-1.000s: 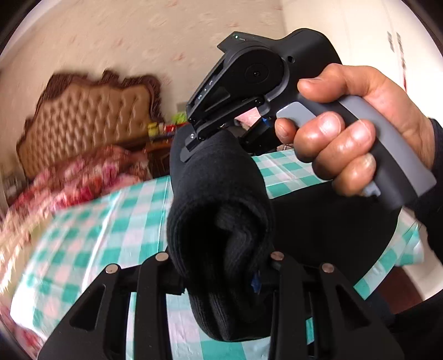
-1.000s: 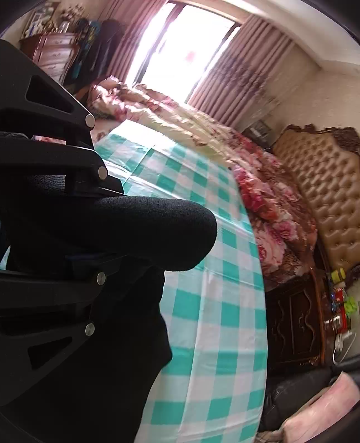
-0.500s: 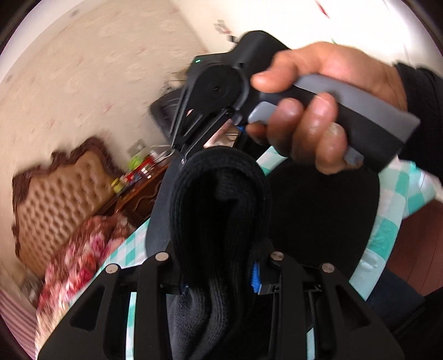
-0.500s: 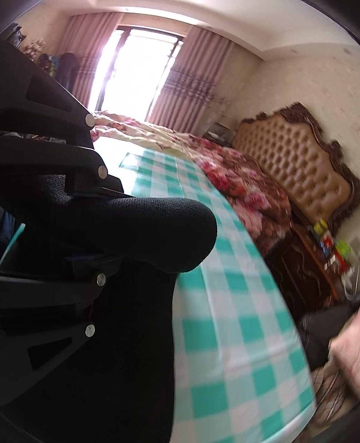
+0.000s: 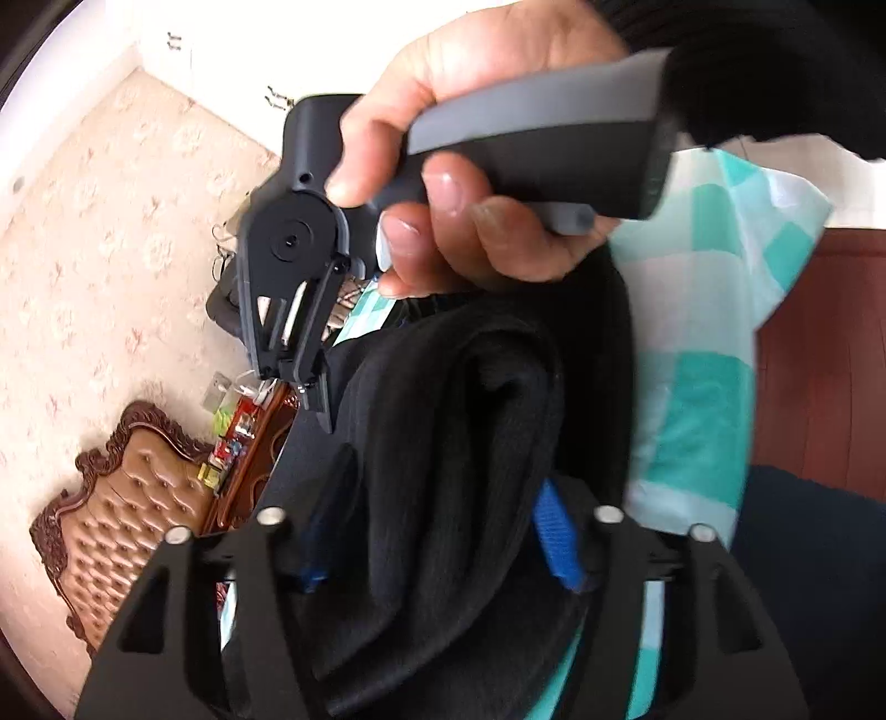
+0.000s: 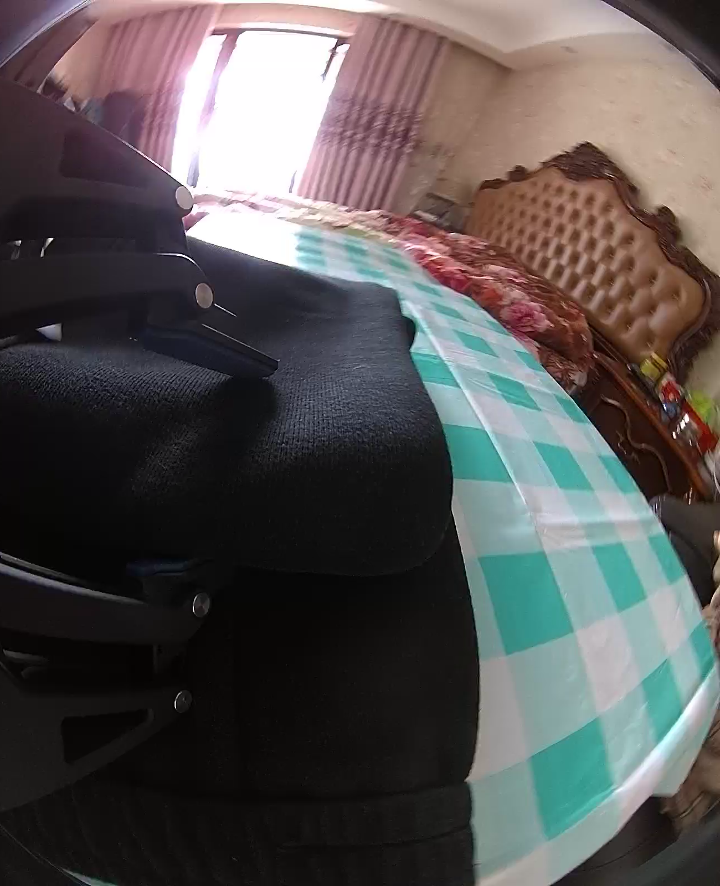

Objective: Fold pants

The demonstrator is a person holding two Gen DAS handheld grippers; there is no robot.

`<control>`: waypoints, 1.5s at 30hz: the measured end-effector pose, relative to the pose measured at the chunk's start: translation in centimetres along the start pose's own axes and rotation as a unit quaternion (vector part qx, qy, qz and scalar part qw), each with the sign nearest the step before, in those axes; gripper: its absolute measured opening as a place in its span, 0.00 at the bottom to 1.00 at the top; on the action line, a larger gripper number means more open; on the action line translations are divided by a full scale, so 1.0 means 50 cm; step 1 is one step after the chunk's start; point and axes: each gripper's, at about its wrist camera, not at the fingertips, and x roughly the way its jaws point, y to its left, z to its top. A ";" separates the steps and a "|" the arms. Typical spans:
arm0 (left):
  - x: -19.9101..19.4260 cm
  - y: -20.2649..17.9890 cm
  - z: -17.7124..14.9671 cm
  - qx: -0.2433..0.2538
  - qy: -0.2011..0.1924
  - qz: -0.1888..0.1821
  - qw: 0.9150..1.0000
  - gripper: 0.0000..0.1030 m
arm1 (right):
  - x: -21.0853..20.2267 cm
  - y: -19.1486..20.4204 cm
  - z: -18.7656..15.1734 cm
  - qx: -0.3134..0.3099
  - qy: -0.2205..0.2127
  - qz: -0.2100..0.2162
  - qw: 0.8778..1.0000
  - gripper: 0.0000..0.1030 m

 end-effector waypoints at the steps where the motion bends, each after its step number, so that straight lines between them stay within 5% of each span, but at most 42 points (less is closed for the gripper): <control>1: -0.008 0.000 -0.008 0.009 -0.002 0.005 1.000 0.63 | 0.000 0.001 0.000 -0.003 0.001 -0.001 1.000 0.54; 8: -0.003 0.023 -0.064 0.027 0.018 0.026 0.999 0.66 | -0.026 0.000 -0.003 -0.008 -0.002 -0.012 1.000 0.60; 10: 0.011 0.025 -0.069 0.028 0.024 0.026 0.999 0.58 | -0.024 0.009 -0.004 -0.017 -0.002 -0.021 1.000 0.62; 12: 0.009 0.027 -0.076 0.033 0.022 0.033 0.999 0.35 | -0.022 0.020 -0.007 -0.029 -0.003 -0.036 0.999 0.62; 15: 0.007 0.035 -0.071 0.041 0.009 0.048 0.998 0.28 | -0.026 0.039 -0.011 -0.053 -0.010 -0.075 0.996 0.38; 22: -0.003 0.083 -0.011 0.054 -0.047 0.084 0.994 0.27 | -0.142 0.087 0.009 -0.086 -0.076 -0.068 0.991 0.29; 26: 0.007 0.048 0.012 0.077 -0.076 0.079 0.991 0.27 | -0.189 0.064 0.006 -0.095 -0.094 -0.092 0.987 0.29; 32: 0.093 -0.012 -0.006 0.117 -0.059 0.024 0.991 0.27 | -0.131 -0.038 -0.010 -0.064 -0.058 -0.142 0.986 0.29; 38: 0.124 -0.007 -0.014 0.122 -0.061 0.035 0.990 0.27 | -0.120 -0.045 -0.009 -0.057 -0.066 -0.140 0.986 0.32; 45: 0.058 -0.056 0.010 0.108 -0.063 0.035 0.992 0.27 | -0.138 -0.005 -0.011 -0.080 -0.078 -0.145 0.983 0.26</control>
